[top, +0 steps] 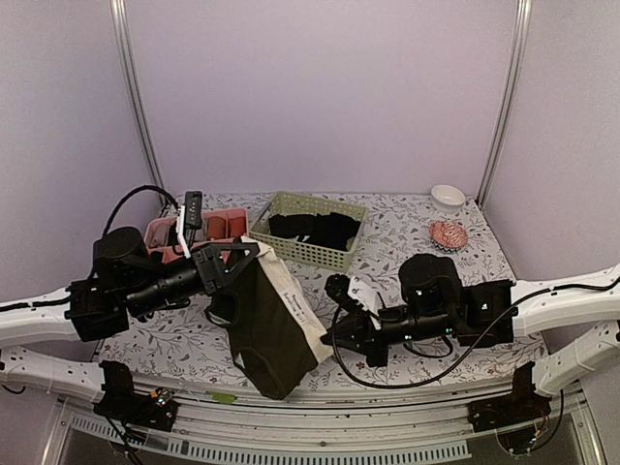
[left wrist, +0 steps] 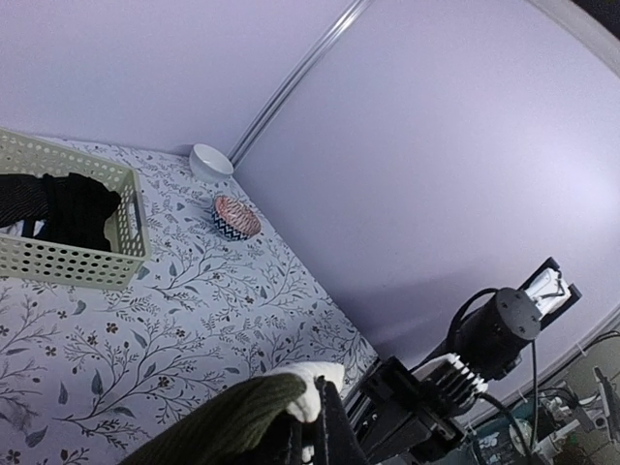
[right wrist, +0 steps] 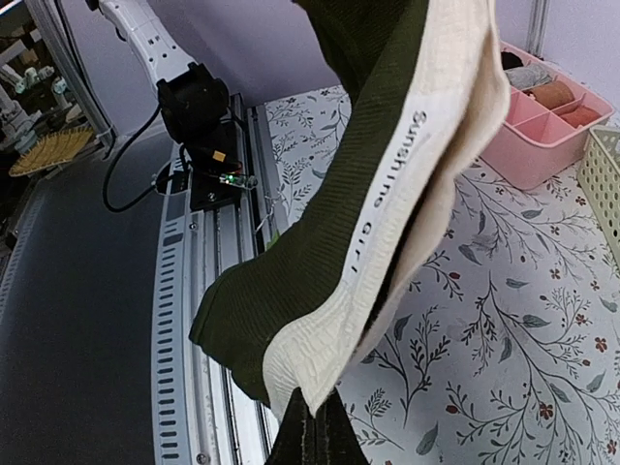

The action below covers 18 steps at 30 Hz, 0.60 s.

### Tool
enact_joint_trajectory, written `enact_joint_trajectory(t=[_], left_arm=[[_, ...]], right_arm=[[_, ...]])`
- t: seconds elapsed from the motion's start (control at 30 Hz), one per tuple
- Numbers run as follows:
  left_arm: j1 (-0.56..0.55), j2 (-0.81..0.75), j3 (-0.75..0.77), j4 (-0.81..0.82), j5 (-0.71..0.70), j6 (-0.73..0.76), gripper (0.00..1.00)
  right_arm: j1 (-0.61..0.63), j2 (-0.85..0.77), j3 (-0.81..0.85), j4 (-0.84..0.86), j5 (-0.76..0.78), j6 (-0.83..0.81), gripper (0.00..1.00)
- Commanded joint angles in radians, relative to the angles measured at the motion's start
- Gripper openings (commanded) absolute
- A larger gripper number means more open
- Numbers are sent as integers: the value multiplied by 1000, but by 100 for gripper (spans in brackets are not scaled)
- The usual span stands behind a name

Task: Roll the underwear
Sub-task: Flatten out the underwear at the center of the board.

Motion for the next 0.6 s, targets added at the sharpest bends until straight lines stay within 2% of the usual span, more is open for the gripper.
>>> enact_joint_trajectory(t=[0.0,0.1,0.2,0.23,0.27,0.3,0.33,0.37,0.47,0.57], left_arm=[[62,145,111,-97,-27,26,0],[166,372,208,-89,72,45,0],[250,605,372,-74,203,96,26],[277,690,441,-112,240,134,48],[294,771,527,-171,244,160,70],[306,834,611,-253,228,188,79],[311,881,678,-314,216,221,83],[311,904,718,-352,179,248,94],[317,859,688,-333,131,282,96],[317,733,532,-229,168,307,96]], right_arm=[[-137,-51,-47,-33,-106,139,0],[-299,-29,-119,-44,-178,224,0],[-442,48,-150,-53,-224,299,0],[-473,79,-142,-62,-215,314,9],[-502,110,-129,-79,-194,333,30],[-533,138,-119,-95,-170,345,41],[-563,141,-114,-102,-150,367,48],[-593,128,-113,-106,-130,380,53],[-640,64,-120,-106,-42,401,55],[-642,49,-104,-94,-56,359,54]])
